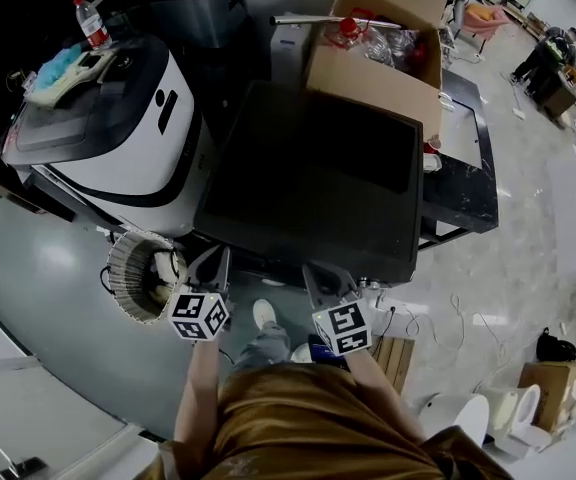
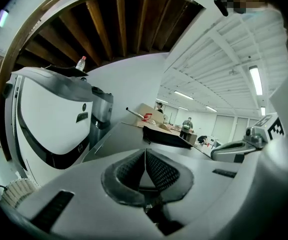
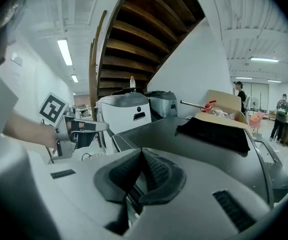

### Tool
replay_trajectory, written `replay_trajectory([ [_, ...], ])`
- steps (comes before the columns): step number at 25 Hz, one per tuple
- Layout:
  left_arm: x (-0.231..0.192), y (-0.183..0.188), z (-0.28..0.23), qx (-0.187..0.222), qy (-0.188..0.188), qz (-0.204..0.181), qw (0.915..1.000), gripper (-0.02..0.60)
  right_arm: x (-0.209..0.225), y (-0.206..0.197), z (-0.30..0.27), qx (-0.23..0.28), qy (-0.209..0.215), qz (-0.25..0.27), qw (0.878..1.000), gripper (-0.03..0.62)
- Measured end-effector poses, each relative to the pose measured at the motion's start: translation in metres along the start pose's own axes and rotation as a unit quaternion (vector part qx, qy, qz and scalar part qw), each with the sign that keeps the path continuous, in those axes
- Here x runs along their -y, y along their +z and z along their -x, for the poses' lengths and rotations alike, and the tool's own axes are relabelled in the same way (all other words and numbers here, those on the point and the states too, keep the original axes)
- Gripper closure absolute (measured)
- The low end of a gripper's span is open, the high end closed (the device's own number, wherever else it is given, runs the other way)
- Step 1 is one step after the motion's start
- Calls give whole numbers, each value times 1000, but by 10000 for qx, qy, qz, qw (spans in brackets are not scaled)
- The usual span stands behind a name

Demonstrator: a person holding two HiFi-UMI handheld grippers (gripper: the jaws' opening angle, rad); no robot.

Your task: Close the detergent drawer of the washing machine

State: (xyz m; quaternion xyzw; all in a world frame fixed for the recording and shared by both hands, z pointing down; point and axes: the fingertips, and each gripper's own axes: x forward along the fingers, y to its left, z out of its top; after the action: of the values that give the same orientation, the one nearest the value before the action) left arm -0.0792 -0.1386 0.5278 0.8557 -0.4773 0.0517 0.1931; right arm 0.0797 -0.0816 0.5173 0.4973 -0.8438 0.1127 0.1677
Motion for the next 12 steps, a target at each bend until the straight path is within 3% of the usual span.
replay_trajectory([
  [6, 14, 12, 25, 54, 294, -315, 9991, 552, -14, 2, 16, 159, 50, 94, 9998, 582],
  [12, 15, 8, 57, 189, 628, -180, 9977, 554, -29, 6, 31, 343, 105, 252, 9990, 582],
])
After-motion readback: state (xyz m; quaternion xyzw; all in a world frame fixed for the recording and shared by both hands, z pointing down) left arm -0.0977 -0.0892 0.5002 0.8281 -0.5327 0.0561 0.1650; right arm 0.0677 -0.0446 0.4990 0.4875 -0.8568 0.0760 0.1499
